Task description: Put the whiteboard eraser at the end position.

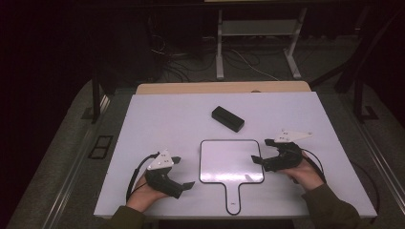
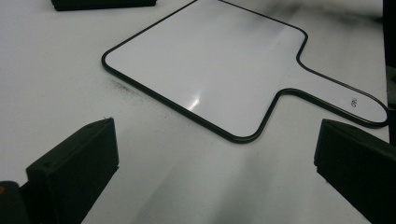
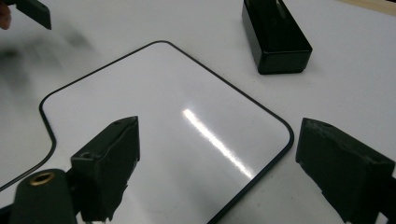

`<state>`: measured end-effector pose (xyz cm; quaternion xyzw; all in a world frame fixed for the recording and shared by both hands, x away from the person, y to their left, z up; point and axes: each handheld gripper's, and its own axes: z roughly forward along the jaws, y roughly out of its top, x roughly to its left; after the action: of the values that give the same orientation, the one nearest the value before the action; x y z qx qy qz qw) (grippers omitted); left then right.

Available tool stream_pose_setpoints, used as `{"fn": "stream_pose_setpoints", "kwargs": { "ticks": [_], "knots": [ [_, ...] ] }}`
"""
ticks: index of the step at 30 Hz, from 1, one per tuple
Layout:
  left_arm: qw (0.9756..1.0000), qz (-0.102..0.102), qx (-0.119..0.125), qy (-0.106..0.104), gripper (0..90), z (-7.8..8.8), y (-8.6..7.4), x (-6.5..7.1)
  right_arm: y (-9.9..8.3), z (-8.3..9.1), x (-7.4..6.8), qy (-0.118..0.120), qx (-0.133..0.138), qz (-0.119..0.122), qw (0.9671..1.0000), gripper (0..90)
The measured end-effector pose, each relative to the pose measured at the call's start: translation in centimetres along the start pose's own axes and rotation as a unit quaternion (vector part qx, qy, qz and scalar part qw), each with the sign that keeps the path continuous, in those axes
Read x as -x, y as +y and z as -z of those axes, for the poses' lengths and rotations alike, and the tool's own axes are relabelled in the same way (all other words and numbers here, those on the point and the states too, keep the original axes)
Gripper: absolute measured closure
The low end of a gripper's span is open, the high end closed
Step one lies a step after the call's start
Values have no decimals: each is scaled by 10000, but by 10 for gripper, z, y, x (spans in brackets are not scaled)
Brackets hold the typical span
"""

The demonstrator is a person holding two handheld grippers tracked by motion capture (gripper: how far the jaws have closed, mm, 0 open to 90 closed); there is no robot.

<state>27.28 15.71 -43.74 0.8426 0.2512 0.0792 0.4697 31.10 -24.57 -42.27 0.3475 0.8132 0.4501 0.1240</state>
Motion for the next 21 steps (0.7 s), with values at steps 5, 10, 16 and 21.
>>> {"fn": "stream_pose_setpoints", "kwargs": {
  "ticks": [5,10,16,21],
  "knots": [
    [10000,6,26,-2,0,0,0,0,-11,7,-4,25,127,-51,9999,122],
    [10000,11,15,9,0,0,0,0,-22,15,-8,66,169,-106,9998,122],
    [10000,23,18,20,0,1,-1,-1,-36,24,-10,20,134,-54,9999,122],
    [10000,23,17,14,0,1,-1,0,-44,33,-9,-56,142,-45,9999,122]
  ]
}}
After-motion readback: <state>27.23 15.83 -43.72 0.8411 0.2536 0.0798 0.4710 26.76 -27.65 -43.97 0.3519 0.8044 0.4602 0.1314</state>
